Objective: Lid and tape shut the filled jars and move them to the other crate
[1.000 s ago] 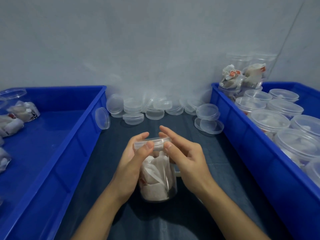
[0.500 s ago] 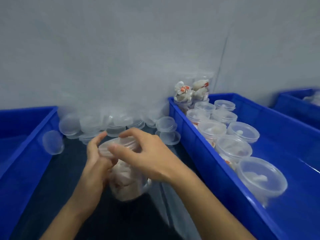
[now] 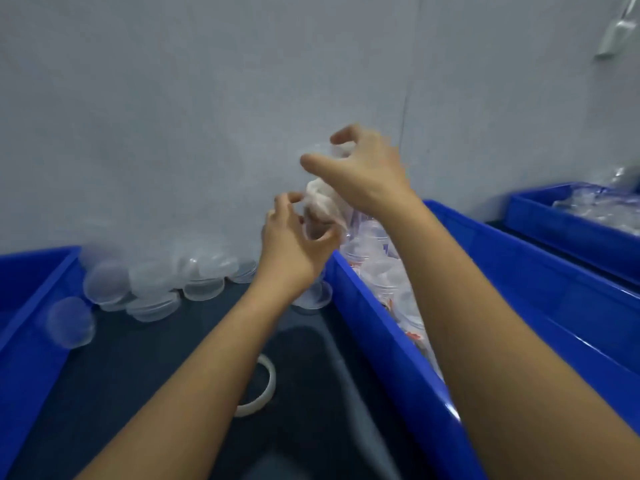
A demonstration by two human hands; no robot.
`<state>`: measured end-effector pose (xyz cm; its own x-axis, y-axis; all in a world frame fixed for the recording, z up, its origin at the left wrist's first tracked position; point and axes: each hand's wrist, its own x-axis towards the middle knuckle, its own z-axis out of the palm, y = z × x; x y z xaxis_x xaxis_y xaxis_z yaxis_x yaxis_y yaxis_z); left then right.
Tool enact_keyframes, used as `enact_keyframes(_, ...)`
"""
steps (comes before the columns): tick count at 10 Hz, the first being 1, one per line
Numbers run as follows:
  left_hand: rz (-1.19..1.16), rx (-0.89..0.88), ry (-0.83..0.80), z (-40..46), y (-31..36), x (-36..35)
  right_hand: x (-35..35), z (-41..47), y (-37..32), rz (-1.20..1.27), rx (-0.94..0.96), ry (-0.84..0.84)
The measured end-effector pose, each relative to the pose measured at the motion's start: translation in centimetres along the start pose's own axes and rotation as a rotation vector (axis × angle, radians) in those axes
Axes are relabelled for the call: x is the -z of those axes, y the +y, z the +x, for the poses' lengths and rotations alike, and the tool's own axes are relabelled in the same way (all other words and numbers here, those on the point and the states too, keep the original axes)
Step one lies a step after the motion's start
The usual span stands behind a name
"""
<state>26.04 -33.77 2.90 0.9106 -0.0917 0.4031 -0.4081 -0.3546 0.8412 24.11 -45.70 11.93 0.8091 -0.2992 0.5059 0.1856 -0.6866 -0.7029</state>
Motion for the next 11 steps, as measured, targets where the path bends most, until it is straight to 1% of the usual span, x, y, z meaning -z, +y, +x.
enact_keyframes(1, -0.061, -0.007, -0.070, 1.9, 0.8, -2.6, 1.3, 2.8, 2.9, -0.021, -0.034, 0.023)
enact_keyframes(3, -0.028, 0.017, -0.207, 5.4, 1.2, -8.0, 1.3, 6.7, 9.6, 0.022, -0.123, 0.081)
enact_keyframes(4, -0.028, 0.050, -0.281, 6.5, 0.6, -10.1, 0.6, 7.9, 12.2, 0.030, -0.132, 0.095)
enact_keyframes(5, -0.037, 0.077, -0.321, 7.5, -0.4, -11.5, -0.1, 8.8, 14.3, 0.029, -0.126, 0.071)
enact_keyframes(7, -0.006, 0.048, -0.355, 8.8, -1.8, -12.5, -0.9, 9.8, 17.4, 0.050, -0.134, 0.043)
enact_keyframes(9, 0.073, 0.015, -0.414, 9.8, -1.8, -12.9, -1.2, 10.6, 18.8, 0.053, -0.100, 0.020)
enact_keyframes(10, 0.052, 0.010, -0.412, 9.5, -1.9, -12.8, -0.9, 10.2, 18.9, 0.038, -0.097, -0.005)
enact_keyframes(11, -0.038, 0.036, -0.270, 9.1, -2.1, -12.0, -0.3, 10.2, 18.1, -0.093, -0.088, 0.074)
